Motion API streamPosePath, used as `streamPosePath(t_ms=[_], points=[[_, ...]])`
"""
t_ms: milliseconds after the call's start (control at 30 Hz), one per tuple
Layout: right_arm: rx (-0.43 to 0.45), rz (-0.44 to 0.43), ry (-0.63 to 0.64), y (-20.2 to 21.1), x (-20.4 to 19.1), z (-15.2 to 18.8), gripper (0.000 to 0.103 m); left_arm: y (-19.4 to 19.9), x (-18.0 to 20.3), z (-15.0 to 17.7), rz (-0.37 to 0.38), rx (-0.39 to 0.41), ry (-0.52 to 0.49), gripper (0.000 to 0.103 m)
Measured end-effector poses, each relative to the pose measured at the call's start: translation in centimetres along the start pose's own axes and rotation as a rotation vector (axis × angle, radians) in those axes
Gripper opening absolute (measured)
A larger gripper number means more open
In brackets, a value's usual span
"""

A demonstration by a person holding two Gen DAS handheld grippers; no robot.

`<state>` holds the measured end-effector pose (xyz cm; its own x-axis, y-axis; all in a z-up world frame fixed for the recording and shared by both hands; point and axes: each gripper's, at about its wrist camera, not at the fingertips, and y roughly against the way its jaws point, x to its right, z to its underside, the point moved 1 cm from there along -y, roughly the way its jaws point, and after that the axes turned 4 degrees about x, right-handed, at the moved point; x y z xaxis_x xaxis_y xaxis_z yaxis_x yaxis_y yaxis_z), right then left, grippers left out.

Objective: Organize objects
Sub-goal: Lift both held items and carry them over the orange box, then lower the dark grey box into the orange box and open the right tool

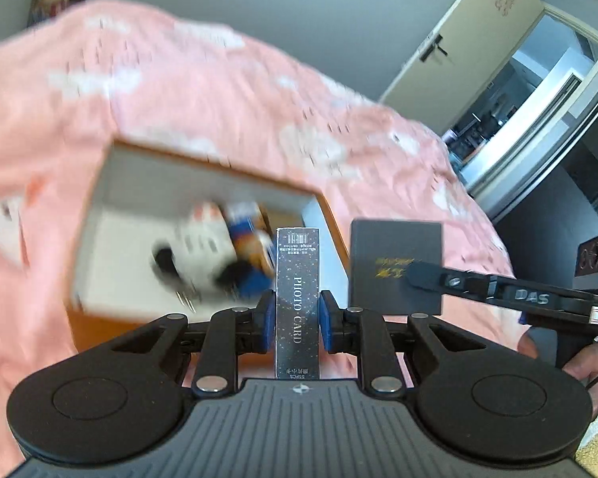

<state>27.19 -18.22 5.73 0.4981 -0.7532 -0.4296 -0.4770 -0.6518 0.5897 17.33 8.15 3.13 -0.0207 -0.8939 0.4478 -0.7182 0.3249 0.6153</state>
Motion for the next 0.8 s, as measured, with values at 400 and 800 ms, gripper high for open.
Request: streamPosePath(t_ms=[400, 800], points=[[-0.342, 0.073, -0.041, -12.8, 1.8, 0.6, 0.043, -4.9, -5.5, -3.6, -0.046, -0.068, 0.041, 0.025], [-0.562, 0.100, -0.155, -18.5, 2.4, 2.7, 0.044, -7.0, -8.3, -2.6, -0.018, -0.188, 0.085, 0.025]])
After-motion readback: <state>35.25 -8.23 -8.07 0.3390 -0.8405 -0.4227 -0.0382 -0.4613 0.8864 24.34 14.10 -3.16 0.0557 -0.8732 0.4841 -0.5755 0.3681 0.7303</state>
